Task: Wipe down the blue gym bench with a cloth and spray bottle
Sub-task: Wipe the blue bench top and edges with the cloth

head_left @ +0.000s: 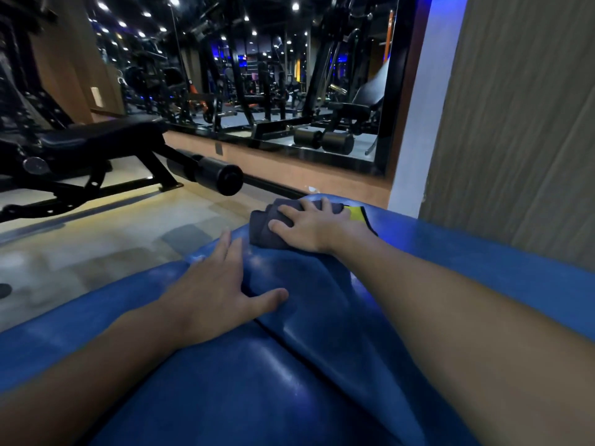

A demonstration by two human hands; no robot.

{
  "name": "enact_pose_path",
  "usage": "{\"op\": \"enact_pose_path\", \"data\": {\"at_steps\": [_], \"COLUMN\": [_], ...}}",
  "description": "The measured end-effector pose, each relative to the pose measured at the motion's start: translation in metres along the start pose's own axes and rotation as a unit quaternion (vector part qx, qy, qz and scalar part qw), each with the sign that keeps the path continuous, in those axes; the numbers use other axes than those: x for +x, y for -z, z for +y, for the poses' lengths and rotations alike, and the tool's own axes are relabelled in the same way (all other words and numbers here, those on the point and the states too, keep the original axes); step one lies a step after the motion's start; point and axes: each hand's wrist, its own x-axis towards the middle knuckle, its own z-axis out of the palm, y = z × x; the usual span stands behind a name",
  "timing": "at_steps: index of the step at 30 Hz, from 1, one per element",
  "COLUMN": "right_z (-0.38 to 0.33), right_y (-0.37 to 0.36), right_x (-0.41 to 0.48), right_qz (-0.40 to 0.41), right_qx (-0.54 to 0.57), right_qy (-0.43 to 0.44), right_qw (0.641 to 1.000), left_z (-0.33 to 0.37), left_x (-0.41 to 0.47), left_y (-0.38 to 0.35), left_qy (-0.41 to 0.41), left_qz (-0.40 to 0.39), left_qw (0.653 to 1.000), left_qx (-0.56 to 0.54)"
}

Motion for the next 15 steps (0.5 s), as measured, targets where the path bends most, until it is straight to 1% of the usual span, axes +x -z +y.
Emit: {"op": "enact_pose_path", "data": {"at_steps": [2, 3, 6, 9, 12, 15], "right_z": [-0.008, -0.009, -0.005, -0.008, -0.016, -0.017], "right_y": [-0.001, -0.001, 0.0, 0.004, 0.002, -0.001], "right_x": [0.003, 0.002, -0.007, -0.013, -0.011, -0.014], "right_qz": [-0.007, -0.01, -0.023, -0.001, 0.003, -0.003], "right_qx": [0.007, 0.009, 0.005, -0.018, 0.022, 0.03], "right_qy": [0.019, 0.03, 0.058, 0.088, 0.068, 0.061], "right_qw": [1.0, 0.999, 0.998, 0.996, 0.997, 0.998], "left_z": [-0.002, -0.004, -0.009, -0.012, -0.012, -0.014], "left_x": [-0.001, 0.0, 0.001, 0.0, 0.002, 0.002], "left_y": [-0.003, -0.004, -0.008, -0.009, -0.011, -0.01], "left_qy": [0.007, 0.011, 0.024, 0.01, 0.011, 0.017], "left_qz": [0.035, 0.052, 0.077, 0.089, 0.085, 0.084], "left_qw": [0.998, 0.998, 0.997, 0.996, 0.995, 0.995], "left_qx": [-0.041, -0.042, 0.001, -0.028, -0.048, -0.05]}}
